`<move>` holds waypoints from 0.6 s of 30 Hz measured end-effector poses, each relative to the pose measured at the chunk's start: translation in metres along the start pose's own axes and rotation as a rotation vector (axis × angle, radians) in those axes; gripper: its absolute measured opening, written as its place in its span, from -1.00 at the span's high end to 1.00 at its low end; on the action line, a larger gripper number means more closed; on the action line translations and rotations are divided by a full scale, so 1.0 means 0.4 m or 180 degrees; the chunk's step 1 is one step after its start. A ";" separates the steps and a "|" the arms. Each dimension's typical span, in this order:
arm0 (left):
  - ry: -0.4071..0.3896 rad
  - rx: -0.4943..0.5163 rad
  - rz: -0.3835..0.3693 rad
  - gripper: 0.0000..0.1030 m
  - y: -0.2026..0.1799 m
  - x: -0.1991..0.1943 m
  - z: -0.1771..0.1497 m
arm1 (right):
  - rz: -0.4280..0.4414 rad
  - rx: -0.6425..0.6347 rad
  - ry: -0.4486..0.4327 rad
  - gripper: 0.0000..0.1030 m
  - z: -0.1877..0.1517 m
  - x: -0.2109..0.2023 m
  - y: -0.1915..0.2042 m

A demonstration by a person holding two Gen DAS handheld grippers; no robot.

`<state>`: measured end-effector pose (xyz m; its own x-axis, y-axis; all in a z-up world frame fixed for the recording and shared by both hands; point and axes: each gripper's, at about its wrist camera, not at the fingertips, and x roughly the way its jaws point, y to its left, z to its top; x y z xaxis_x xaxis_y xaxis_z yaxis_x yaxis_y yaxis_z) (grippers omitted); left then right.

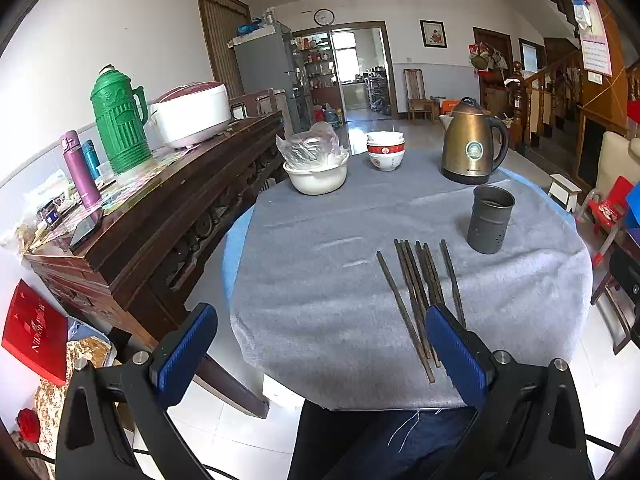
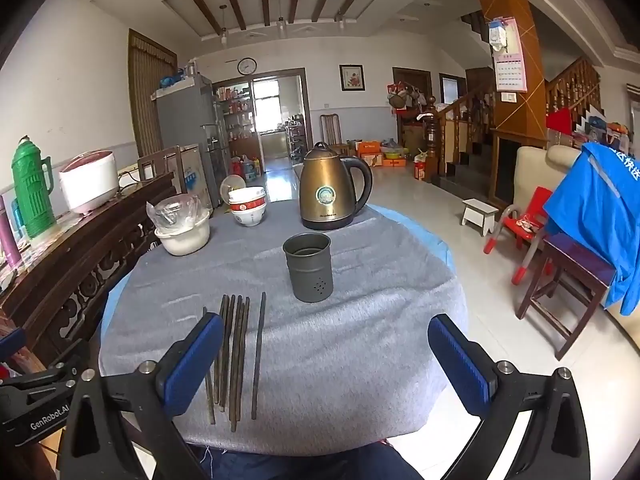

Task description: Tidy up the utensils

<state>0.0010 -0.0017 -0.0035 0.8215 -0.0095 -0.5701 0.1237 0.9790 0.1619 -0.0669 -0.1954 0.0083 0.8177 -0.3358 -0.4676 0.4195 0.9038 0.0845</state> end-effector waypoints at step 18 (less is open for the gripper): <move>0.0005 0.0037 -0.0032 -1.00 -0.004 -0.001 -0.002 | -0.0006 -0.0001 -0.0021 -1.00 0.007 -0.005 -0.005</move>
<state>0.0001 -0.0030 -0.0041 0.8194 -0.0189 -0.5729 0.1383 0.9764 0.1656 -0.0681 -0.1973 0.0117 0.8194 -0.3394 -0.4619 0.4210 0.9032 0.0832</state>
